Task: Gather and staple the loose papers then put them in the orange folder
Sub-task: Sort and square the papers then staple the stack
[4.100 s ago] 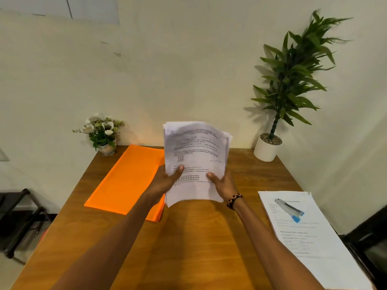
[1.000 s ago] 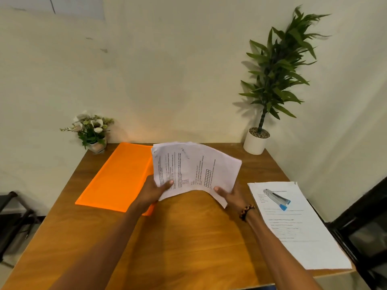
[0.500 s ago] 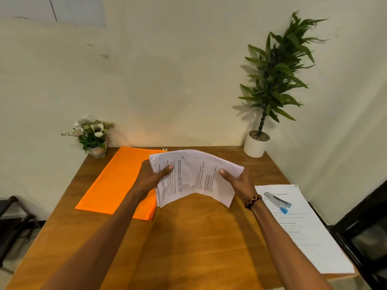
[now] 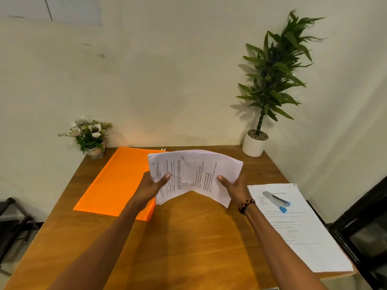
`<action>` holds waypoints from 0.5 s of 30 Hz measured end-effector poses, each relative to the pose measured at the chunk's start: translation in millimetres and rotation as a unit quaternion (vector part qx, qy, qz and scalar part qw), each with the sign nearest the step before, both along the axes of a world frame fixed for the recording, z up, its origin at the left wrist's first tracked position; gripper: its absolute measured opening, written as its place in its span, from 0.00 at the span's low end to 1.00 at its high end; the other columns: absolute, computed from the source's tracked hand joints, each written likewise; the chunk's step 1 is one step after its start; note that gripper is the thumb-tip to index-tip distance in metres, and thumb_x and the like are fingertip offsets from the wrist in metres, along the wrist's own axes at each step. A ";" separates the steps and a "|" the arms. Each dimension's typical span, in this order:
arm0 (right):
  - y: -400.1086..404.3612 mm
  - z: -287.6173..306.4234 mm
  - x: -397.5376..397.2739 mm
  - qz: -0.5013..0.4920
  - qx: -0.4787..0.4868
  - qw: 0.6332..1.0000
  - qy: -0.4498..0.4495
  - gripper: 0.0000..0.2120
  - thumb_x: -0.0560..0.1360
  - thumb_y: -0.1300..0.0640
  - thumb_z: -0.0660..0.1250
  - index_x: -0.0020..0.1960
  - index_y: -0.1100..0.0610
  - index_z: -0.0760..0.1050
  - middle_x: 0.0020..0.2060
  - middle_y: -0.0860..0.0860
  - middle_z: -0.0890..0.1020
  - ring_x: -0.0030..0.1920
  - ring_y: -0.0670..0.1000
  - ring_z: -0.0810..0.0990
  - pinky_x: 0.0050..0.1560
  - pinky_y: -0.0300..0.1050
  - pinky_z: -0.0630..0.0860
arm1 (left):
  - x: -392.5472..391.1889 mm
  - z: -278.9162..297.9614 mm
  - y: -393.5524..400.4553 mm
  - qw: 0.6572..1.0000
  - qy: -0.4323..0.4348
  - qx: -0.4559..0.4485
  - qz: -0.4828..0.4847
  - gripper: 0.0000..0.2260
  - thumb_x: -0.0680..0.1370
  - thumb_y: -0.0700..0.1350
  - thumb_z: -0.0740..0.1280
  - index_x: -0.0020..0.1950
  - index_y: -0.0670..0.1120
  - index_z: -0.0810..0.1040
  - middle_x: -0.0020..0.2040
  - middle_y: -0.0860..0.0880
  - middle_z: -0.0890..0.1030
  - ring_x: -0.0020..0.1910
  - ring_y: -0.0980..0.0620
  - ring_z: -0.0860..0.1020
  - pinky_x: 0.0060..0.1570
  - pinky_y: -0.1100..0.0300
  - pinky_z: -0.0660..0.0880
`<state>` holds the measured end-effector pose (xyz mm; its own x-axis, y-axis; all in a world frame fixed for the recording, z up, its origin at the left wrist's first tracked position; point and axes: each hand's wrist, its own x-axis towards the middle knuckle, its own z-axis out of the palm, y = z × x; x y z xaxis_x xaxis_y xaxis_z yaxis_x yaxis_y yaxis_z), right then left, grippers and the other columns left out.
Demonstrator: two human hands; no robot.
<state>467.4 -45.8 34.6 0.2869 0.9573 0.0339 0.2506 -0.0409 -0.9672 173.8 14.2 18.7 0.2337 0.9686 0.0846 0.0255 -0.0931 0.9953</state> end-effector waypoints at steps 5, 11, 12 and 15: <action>6.9 -8.7 6.6 -0.039 -0.043 0.998 -0.025 0.20 0.72 0.46 0.75 0.59 0.54 0.77 0.52 0.50 0.85 0.50 0.52 0.85 0.52 0.57 0.82 | -5.0 5.3 2.3 1.000 0.023 0.000 -0.007 0.13 0.79 0.47 0.71 0.62 0.45 0.81 0.54 0.50 0.87 0.53 0.48 0.86 0.48 0.54 0.84; 9.7 -10.4 14.8 -0.041 -0.101 0.994 0.015 0.18 0.71 0.48 0.76 0.58 0.51 0.77 0.51 0.48 0.86 0.49 0.52 0.86 0.50 0.58 0.83 | -24.3 15.9 3.5 0.985 0.059 -0.072 -0.147 0.14 0.81 0.46 0.68 0.66 0.45 0.77 0.59 0.46 0.85 0.56 0.45 0.85 0.52 0.49 0.83; 10.4 -16.1 16.6 -0.041 -0.111 0.993 0.014 0.20 0.69 0.45 0.77 0.58 0.48 0.76 0.50 0.47 0.86 0.48 0.52 0.86 0.50 0.59 0.83 | -26.4 15.9 3.4 0.984 0.056 -0.077 -0.153 0.15 0.80 0.45 0.69 0.66 0.45 0.77 0.59 0.46 0.85 0.56 0.44 0.85 0.52 0.48 0.83; 10.2 -26.2 17.6 -0.060 -0.118 0.991 0.008 0.19 0.67 0.41 0.77 0.54 0.46 0.77 0.49 0.45 0.86 0.47 0.51 0.86 0.49 0.58 0.83 | -31.2 12.7 1.6 0.987 -0.009 -0.095 -0.129 0.24 0.75 0.52 0.75 0.68 0.44 0.77 0.60 0.44 0.84 0.58 0.42 0.83 0.54 0.46 0.82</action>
<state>484.9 -35.6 8.4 0.3986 0.8966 -0.1930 0.2143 -0.2957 -0.9309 142.5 15.8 31.4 0.4750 0.8757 -0.0865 0.0070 0.0946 0.9955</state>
